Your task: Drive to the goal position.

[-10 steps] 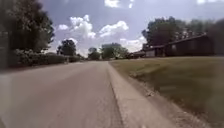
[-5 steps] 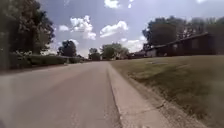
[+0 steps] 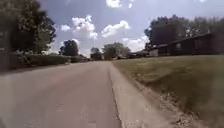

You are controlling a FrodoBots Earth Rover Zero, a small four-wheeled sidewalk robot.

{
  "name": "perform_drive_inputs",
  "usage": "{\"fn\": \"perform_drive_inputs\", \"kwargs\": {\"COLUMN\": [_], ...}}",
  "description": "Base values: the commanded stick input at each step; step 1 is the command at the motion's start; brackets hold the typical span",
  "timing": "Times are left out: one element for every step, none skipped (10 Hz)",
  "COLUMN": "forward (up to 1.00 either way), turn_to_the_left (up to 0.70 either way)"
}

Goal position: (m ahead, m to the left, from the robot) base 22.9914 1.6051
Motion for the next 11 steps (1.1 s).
{"fn": "perform_drive_inputs", "kwargs": {"forward": [0.70,0.70,0.70,0.70,0.70,0.70,0.70,0.70,0.70,0.70,0.70], "turn_to_the_left": [0.00,0.00,0.00,0.00,0.00,0.00,0.00,0.00,0.00,0.00,0.00]}}
